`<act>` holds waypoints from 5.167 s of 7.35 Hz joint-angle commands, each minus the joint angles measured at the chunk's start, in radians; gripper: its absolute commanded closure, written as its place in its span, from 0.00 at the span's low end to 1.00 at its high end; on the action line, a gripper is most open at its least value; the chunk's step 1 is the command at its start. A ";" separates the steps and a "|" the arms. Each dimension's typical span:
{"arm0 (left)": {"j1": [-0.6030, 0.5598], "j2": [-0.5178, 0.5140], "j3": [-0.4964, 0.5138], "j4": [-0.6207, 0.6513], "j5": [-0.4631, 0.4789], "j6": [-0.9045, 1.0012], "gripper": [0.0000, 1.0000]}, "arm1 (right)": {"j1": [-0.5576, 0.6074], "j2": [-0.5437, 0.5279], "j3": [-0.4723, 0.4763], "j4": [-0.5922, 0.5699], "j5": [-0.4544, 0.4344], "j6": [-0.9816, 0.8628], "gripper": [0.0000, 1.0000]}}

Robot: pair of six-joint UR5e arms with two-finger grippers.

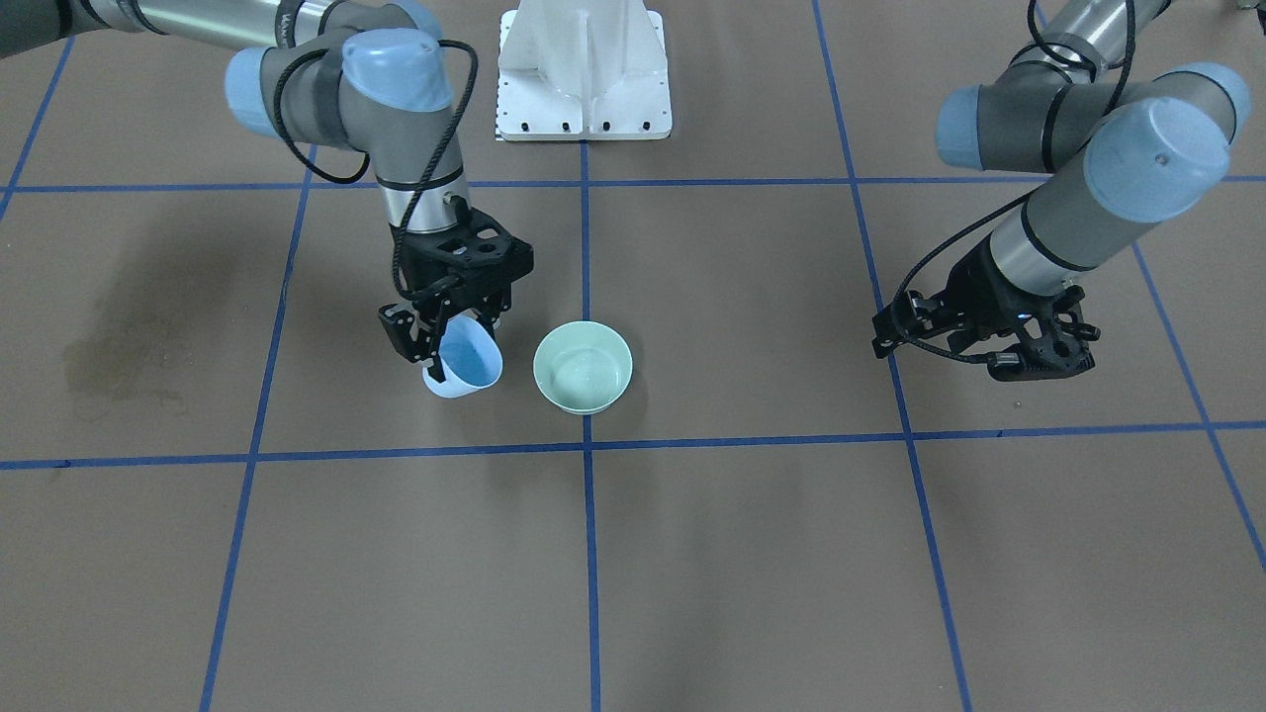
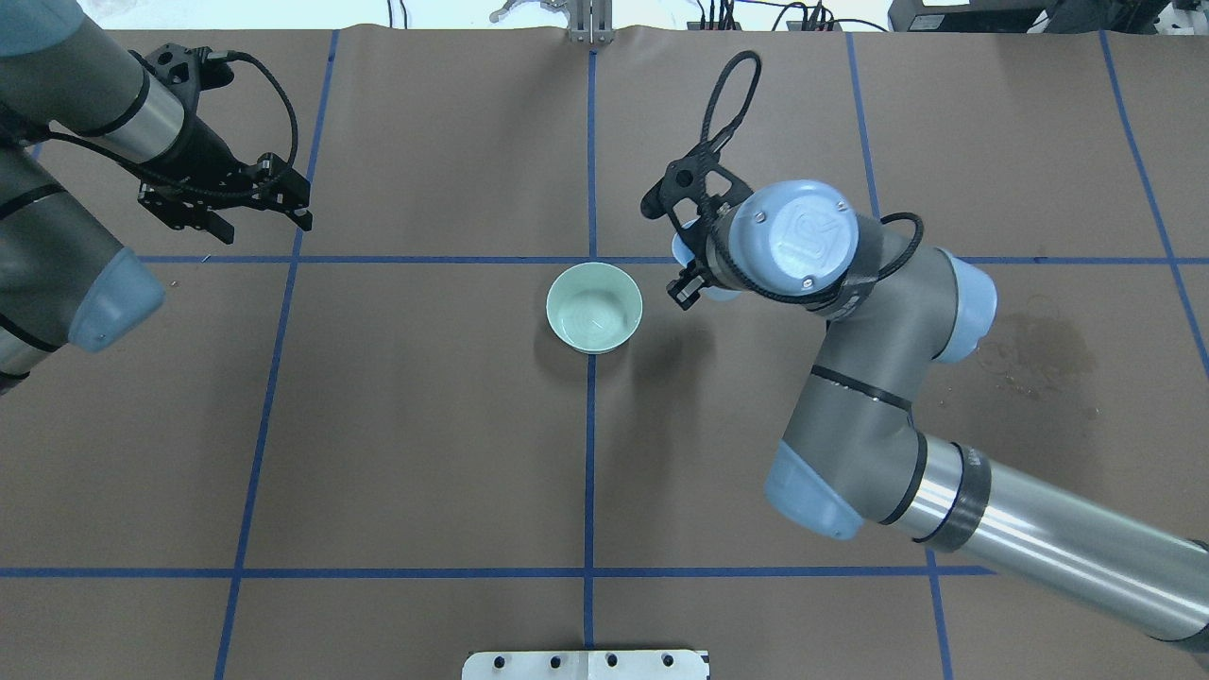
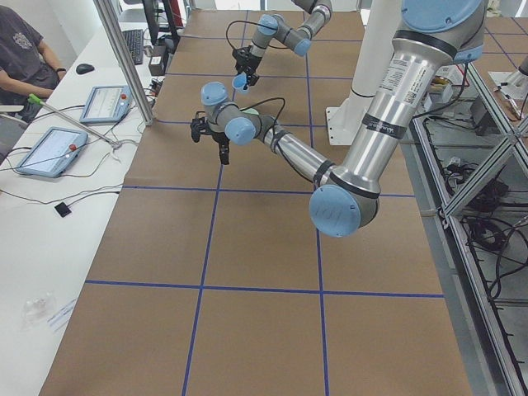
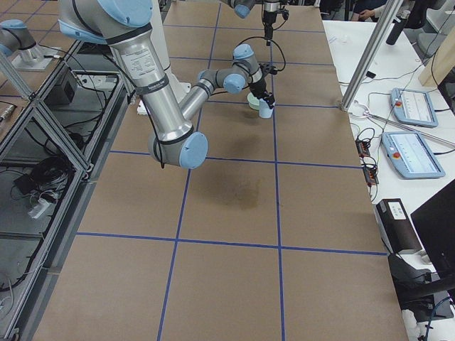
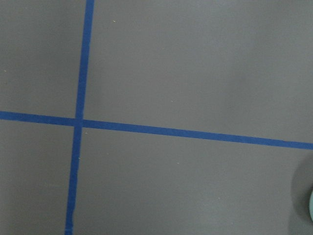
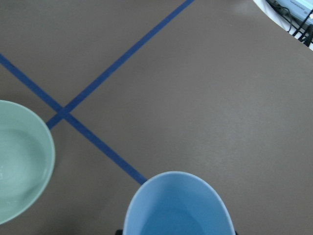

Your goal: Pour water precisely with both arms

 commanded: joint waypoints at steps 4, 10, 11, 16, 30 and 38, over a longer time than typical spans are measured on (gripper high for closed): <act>-0.005 0.004 0.014 -0.001 0.000 0.009 0.00 | -0.113 0.232 -0.180 -0.299 -0.282 -0.263 0.69; -0.008 0.042 0.011 -0.016 -0.029 0.007 0.00 | -0.224 0.332 -0.290 -0.530 -0.512 -0.323 0.81; -0.008 0.045 0.011 -0.017 -0.029 0.003 0.00 | -0.224 0.358 -0.323 -0.546 -0.534 -0.325 0.81; -0.012 0.059 0.011 -0.017 -0.049 0.001 0.00 | -0.224 0.375 -0.378 -0.548 -0.590 -0.365 0.84; -0.019 0.042 -0.033 -0.011 -0.049 -0.008 0.00 | -0.063 0.016 0.122 -0.341 -0.212 0.183 0.92; -0.017 0.050 -0.096 -0.005 -0.041 -0.062 0.00 | 0.256 -0.666 0.302 0.332 0.102 0.306 0.84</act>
